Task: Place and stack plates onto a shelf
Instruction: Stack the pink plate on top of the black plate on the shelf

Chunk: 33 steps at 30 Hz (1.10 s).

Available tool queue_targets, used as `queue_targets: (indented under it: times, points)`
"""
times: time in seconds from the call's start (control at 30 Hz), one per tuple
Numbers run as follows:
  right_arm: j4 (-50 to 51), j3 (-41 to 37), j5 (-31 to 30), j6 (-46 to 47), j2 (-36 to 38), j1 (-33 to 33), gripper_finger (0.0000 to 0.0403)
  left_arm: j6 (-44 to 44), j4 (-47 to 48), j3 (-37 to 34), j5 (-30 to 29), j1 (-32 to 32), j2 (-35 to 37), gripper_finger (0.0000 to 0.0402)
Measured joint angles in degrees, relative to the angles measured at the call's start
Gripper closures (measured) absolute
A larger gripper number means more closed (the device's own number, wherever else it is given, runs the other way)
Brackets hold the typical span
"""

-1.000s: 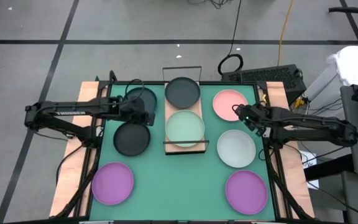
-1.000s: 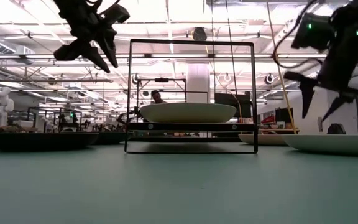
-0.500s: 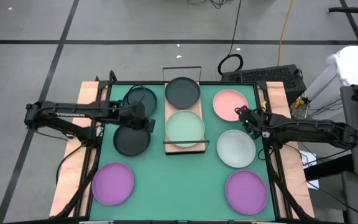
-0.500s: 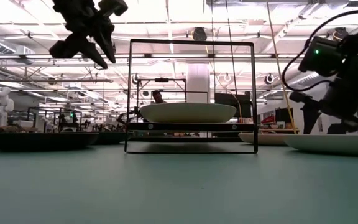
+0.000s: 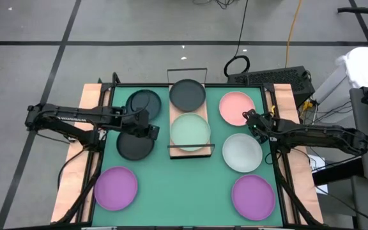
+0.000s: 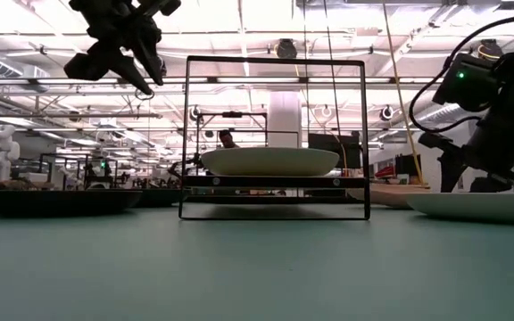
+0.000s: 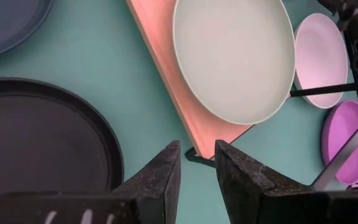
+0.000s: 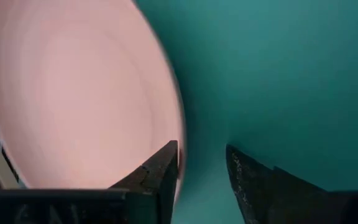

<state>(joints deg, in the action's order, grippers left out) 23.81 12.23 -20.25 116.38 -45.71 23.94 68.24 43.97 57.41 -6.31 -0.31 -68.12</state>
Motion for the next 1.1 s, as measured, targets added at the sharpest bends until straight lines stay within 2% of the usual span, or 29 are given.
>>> queue_targets:
  times: [0.07, 0.33, 0.5, 0.7, 0.9, 1.1]
  points:
    - [-0.46, -0.16, -2.08, -0.04, -0.11, 0.13, 0.0309, 0.03, 0.00, 0.00, -0.01, -0.20, 0.00, 0.0298]
    - [-2.55, -0.16, -2.30, -1.20, -0.11, 0.11, 0.0395, 0.03, 0.60, 0.00, -0.04, -0.51, 0.00, 0.0298]
    - [-7.11, -0.18, -2.29, -2.23, -0.13, 0.09, 0.0394, 0.03, 1.01, 0.00, -0.05, -0.65, -0.02, 0.0298]
    - [-17.54, -0.18, -2.48, -7.26, -0.09, 0.09, 0.0399, -0.25, 1.10, 0.00, -0.11, -1.74, 0.00, 0.0298]
    - [-25.36, -0.11, -2.44, -7.67, -0.09, -0.44, 0.0400, -1.10, 2.73, 0.00, -1.29, -2.13, 0.00, 0.0298]
    - [-29.19, 2.05, -2.44, -10.50, -0.09, -0.45, 0.0401, -2.57, 3.17, -0.02, -1.38, -2.10, 0.00, 0.0298]
